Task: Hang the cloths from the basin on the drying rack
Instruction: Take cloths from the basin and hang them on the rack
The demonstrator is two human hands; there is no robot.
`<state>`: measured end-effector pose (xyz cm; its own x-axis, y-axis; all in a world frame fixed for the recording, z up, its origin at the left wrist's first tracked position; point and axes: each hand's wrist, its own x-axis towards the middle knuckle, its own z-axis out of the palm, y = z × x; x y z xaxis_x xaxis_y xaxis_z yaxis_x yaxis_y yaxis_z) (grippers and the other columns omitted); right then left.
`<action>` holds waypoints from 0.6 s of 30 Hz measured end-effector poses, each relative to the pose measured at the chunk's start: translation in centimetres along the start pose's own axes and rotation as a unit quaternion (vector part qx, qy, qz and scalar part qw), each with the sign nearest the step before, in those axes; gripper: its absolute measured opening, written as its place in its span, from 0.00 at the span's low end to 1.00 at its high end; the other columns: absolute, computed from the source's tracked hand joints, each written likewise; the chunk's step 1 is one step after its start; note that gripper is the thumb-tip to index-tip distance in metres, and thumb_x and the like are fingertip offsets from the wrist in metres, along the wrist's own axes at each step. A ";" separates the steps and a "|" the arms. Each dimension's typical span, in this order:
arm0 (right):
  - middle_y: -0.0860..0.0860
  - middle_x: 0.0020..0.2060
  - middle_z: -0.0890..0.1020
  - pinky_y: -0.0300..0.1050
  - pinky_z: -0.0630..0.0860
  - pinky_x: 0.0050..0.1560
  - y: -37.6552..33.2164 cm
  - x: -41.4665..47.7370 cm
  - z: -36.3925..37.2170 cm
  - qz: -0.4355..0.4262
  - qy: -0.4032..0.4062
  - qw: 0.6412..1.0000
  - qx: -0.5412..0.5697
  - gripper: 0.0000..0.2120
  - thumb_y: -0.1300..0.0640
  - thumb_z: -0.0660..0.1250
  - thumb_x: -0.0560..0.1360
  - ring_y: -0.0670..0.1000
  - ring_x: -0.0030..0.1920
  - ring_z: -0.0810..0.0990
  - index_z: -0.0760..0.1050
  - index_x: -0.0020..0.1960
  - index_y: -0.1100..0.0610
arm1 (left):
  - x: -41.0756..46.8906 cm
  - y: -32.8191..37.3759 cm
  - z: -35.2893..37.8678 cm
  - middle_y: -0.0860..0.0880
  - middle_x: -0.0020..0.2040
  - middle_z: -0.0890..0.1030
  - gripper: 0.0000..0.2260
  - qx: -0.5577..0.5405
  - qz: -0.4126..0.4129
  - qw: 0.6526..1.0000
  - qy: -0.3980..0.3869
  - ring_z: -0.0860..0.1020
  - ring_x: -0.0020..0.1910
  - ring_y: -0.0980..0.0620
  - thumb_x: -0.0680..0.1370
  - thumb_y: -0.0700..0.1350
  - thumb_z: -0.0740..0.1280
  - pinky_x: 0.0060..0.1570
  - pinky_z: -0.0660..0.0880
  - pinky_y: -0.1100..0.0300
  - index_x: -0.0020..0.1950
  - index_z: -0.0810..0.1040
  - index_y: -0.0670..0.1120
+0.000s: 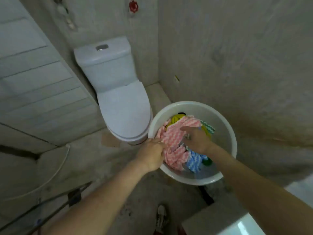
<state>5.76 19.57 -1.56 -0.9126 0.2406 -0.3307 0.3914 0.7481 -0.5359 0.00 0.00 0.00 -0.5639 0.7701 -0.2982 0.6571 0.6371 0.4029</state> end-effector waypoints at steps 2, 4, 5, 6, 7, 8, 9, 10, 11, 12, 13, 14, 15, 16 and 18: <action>0.54 0.70 0.70 0.47 0.62 0.68 1.2 0.7 0.9 0.004 -0.011 0.997 -0.077 0.27 0.58 0.64 0.75 0.56 0.69 0.68 0.65 0.73 0.53 | 1.2 0.1 0.6 0.45 0.72 0.66 0.17 0.024 -0.024 0.999 -0.032 0.61 0.72 0.42 0.76 0.45 0.59 0.71 0.60 0.53 0.65 0.74 0.47; 0.52 0.70 0.69 0.50 0.62 0.68 2.5 1.0 2.1 0.013 -0.015 0.993 -0.117 0.26 0.55 0.65 0.74 0.57 0.70 0.66 0.65 0.72 0.49 | 2.4 0.1 1.2 0.47 0.77 0.57 0.19 0.029 -0.043 0.998 -0.041 0.54 0.75 0.43 0.77 0.45 0.61 0.72 0.59 0.51 0.69 0.69 0.50; 0.52 0.68 0.71 0.51 0.67 0.66 2.9 1.3 2.3 0.025 -0.002 0.992 -0.120 0.24 0.55 0.64 0.74 0.58 0.68 0.68 0.68 0.70 0.48 | 3.0 -0.1 1.7 0.47 0.76 0.60 0.19 0.020 -0.050 0.997 -0.049 0.57 0.74 0.43 0.77 0.45 0.62 0.71 0.62 0.51 0.69 0.70 0.50; 0.52 0.64 0.74 0.51 0.71 0.61 3.1 1.5 2.3 0.035 0.028 0.991 -0.123 0.20 0.55 0.63 0.75 0.58 0.65 0.71 0.72 0.67 0.48 | 3.5 -0.3 2.1 0.46 0.73 0.66 0.18 0.005 -0.058 0.997 -0.049 0.64 0.71 0.43 0.77 0.45 0.63 0.68 0.66 0.51 0.67 0.72 0.49; 0.53 0.61 0.77 0.50 0.74 0.57 3.0 1.7 2.1 0.037 0.056 0.988 -0.136 0.17 0.55 0.62 0.75 0.59 0.61 0.74 0.75 0.64 0.49 | 3.8 -0.5 2.4 0.45 0.68 0.73 0.16 -0.029 -0.075 0.996 -0.039 0.70 0.66 0.44 0.76 0.45 0.64 0.64 0.70 0.53 0.65 0.75 0.48; 0.54 0.57 0.80 0.49 0.76 0.53 2.8 1.9 1.6 0.030 0.093 0.986 -0.133 0.15 0.55 0.62 0.75 0.59 0.57 0.77 0.78 0.60 0.51 | 4.0 -0.6 2.7 0.45 0.62 0.79 0.13 -0.086 -0.095 0.992 -0.017 0.76 0.60 0.46 0.75 0.45 0.67 0.61 0.73 0.55 0.60 0.79 0.47; 0.56 0.53 0.82 0.49 0.76 0.50 2.4 1.8 1.0 0.031 0.116 0.986 -0.117 0.12 0.55 0.63 0.75 0.60 0.53 0.79 0.80 0.56 0.53 | 4.1 -0.6 2.8 0.46 0.56 0.82 0.10 -0.162 -0.122 0.979 0.016 0.80 0.55 0.48 0.74 0.43 0.69 0.58 0.75 0.55 0.55 0.82 0.46; 0.58 0.46 0.84 0.49 0.76 0.47 2.2 1.8 0.4 0.045 0.137 0.987 -0.067 0.10 0.56 0.64 0.74 0.60 0.48 0.81 0.81 0.50 0.57 | 4.2 -0.4 2.7 0.47 0.51 0.84 0.08 -0.243 -0.154 0.956 0.054 0.81 0.50 0.50 0.73 0.41 0.71 0.56 0.76 0.54 0.50 0.84 0.44; 0.58 0.39 0.82 0.50 0.75 0.43 1.9 1.8 -0.5 0.081 0.153 0.985 0.025 0.09 0.57 0.63 0.75 0.59 0.42 0.80 0.80 0.43 0.60 | 4.4 -0.3 2.5 0.46 0.49 0.84 0.07 -0.324 -0.188 0.924 0.080 0.81 0.47 0.51 0.71 0.39 0.73 0.55 0.77 0.54 0.49 0.84 0.43; 0.58 0.35 0.80 0.51 0.74 0.41 1.3 1.6 -1.6 0.127 0.160 0.966 0.160 0.10 0.57 0.62 0.75 0.57 0.38 0.78 0.77 0.39 0.61 | 4.5 -0.1 2.1 0.46 0.49 0.84 0.08 -0.392 -0.214 0.891 0.082 0.80 0.46 0.52 0.71 0.37 0.73 0.55 0.77 0.56 0.50 0.83 0.42; 0.57 0.33 0.77 0.53 0.74 0.40 0.9 1.4 -2.8 0.176 0.161 0.920 0.310 0.11 0.58 0.61 0.77 0.55 0.36 0.76 0.74 0.38 0.62 | 4.5 0.2 1.5 0.46 0.51 0.83 0.10 -0.440 -0.226 0.867 0.069 0.79 0.48 0.53 0.72 0.37 0.73 0.53 0.77 0.61 0.53 0.82 0.40; 0.55 0.33 0.76 0.52 0.75 0.40 0.5 1.1 -4.0 0.217 0.160 0.861 0.432 0.11 0.58 0.59 0.78 0.53 0.36 0.76 0.73 0.39 0.60 | 4.5 0.3 0.7 0.47 0.52 0.82 0.12 -0.459 -0.221 0.859 0.047 0.78 0.50 0.54 0.73 0.37 0.72 0.51 0.75 0.66 0.56 0.81 0.40; 0.54 0.35 0.76 0.50 0.76 0.40 0.4 0.8 -5.0 0.245 0.153 0.807 0.515 0.10 0.58 0.58 0.79 0.52 0.37 0.76 0.73 0.40 0.58 | 4.4 0.7 -0.2 0.48 0.52 0.82 0.12 -0.468 -0.204 0.859 0.029 0.78 0.50 0.56 0.74 0.38 0.70 0.49 0.74 0.71 0.57 0.80 0.39; 0.53 0.36 0.77 0.47 0.76 0.39 0.4 0.5 -5.7 0.260 0.139 0.761 0.577 0.09 0.58 0.58 0.79 0.51 0.38 0.76 0.73 0.43 0.57 | 4.1 1.0 -1.1 0.50 0.50 0.82 0.11 -0.477 -0.184 0.859 0.020 0.78 0.47 0.59 0.75 0.38 0.70 0.46 0.74 0.73 0.56 0.81 0.39; 0.53 0.41 0.80 0.44 0.77 0.40 0.9 0.4 -6.4 0.253 0.090 0.675 0.687 0.08 0.57 0.59 0.79 0.51 0.40 0.78 0.75 0.50 0.59 | 3.7 1.6 -2.8 0.52 0.43 0.84 0.09 -0.521 -0.153 0.839 0.029 0.79 0.40 0.62 0.75 0.39 0.70 0.42 0.75 0.72 0.54 0.82 0.39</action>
<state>5.00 24.31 2.79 -0.5719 0.4147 -0.7078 0.2860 -0.7078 -0.6459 -2.44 3.81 1.98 -0.6704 0.5530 -0.4947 -0.3000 0.4078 0.8624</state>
